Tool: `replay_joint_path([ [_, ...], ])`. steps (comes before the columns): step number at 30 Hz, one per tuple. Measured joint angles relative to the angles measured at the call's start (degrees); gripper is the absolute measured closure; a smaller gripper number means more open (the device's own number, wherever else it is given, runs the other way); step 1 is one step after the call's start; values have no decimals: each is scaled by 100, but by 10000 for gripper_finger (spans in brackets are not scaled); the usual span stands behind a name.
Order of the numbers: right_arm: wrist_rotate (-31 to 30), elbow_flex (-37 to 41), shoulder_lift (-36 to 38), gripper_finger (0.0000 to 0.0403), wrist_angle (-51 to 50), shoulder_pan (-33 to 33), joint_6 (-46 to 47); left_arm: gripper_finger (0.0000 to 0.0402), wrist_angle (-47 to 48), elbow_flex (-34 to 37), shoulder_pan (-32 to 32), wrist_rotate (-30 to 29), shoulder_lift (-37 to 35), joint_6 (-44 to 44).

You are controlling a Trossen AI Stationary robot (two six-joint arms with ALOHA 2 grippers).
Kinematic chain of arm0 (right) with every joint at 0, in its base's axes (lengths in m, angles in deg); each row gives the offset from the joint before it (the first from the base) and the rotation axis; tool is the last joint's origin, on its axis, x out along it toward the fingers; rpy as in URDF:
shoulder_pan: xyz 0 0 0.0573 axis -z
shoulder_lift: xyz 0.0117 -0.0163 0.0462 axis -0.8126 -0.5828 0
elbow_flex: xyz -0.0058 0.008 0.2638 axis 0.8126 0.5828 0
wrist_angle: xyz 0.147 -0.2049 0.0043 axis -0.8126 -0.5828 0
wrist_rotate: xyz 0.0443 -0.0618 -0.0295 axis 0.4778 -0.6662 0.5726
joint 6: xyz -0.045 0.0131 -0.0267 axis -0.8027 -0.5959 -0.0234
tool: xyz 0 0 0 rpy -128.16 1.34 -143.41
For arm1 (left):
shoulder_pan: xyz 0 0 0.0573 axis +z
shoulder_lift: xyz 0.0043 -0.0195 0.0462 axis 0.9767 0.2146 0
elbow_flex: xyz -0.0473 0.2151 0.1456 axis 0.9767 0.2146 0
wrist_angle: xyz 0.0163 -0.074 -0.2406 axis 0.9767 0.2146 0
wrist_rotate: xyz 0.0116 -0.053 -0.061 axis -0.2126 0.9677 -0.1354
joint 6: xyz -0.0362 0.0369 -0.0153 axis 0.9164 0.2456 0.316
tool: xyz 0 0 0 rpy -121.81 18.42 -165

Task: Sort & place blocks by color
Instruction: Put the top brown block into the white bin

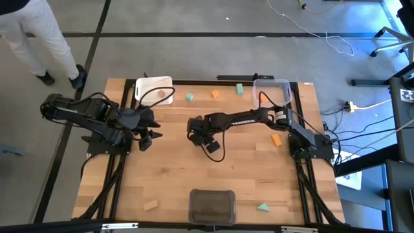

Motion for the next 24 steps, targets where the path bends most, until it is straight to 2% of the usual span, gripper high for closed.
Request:
replay_joint_path([
  [10, -1526, -1157, 4, 273, -467, 4, 163, 205, 92, 0, -1, 92, 0, 528],
  [15, -2119, -1758, 9, 273, -492, -30, 413, 205, 105, 104, 44, -603, -1, 2072],
  [19, -2401, -2139, 20, 273, -489, -96, 450, 205, 107, 369, 67, -1052, 0, 2896],
  [24, -2443, -2509, 22, 273, -485, -162, 449, 205, -78, 718, 65, -1263, 0, 2883],
])
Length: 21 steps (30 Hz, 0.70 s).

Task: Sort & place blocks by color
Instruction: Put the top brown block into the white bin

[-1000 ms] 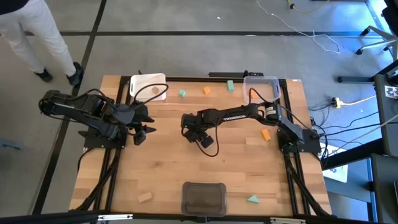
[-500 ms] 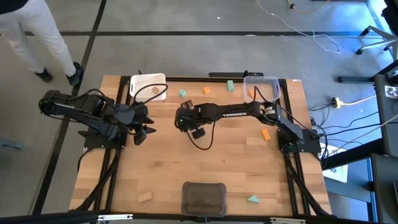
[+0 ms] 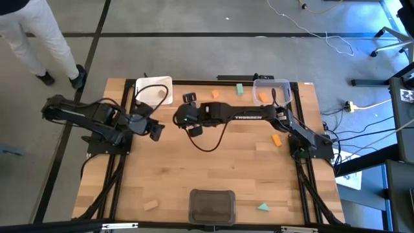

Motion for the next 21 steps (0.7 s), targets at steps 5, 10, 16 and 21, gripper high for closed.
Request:
replay_joint_path([
  [5, -5, -218, 2, 273, 23, -112, -4, 205, -433, 231, 2, -597, 0, -131],
  [10, 11, -235, 11, 273, 90, -247, -13, 205, -984, 363, 18, -787, 0, -433],
  [16, 7, -235, 11, 273, 308, -372, -21, 205, -1321, 425, 145, -792, 28, -509],
  [21, 7, -235, 11, 273, 426, -423, -22, 205, -1600, 427, 151, -648, 28, -512],
])
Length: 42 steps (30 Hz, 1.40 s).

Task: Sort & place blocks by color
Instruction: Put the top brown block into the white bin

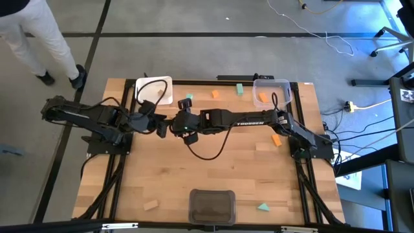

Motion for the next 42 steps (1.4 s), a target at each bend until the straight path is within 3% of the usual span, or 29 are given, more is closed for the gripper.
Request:
replay_joint_path([
  [19, -47, 4, 0, 273, 117, -67, -28, 205, -58, 2, 86, -65, 467, 22],
  [42, -134, 11, 0, 273, 338, -108, -120, 205, -62, -4, 203, 202, 470, 181],
])
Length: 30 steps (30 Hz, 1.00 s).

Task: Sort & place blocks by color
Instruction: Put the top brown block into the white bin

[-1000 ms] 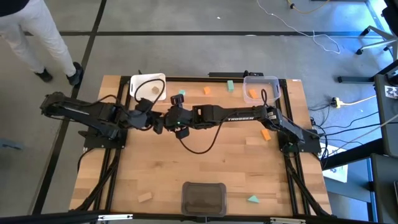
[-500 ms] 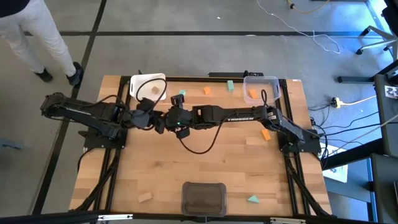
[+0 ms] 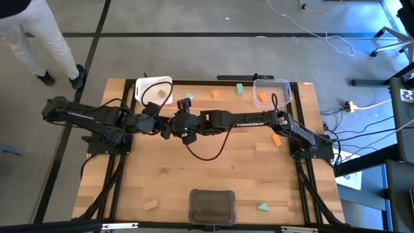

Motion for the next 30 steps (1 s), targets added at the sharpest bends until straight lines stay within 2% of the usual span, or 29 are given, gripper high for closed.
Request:
replay_joint_path([
  [8, -18, 0, 0, 273, 10, -86, -158, 214, -131, 0, -2, 102, 0, -359],
  [16, -100, 0, 0, 273, -26, -90, -292, 288, -216, 7, 0, 28, 7, -476],
  [27, -186, -2, 0, 272, -83, -92, -311, 288, -260, 7, 0, 18, 13, -586],
  [30, -227, -2, 0, 248, -97, -92, -308, 288, -272, 7, 1, 21, 13, -630],
])
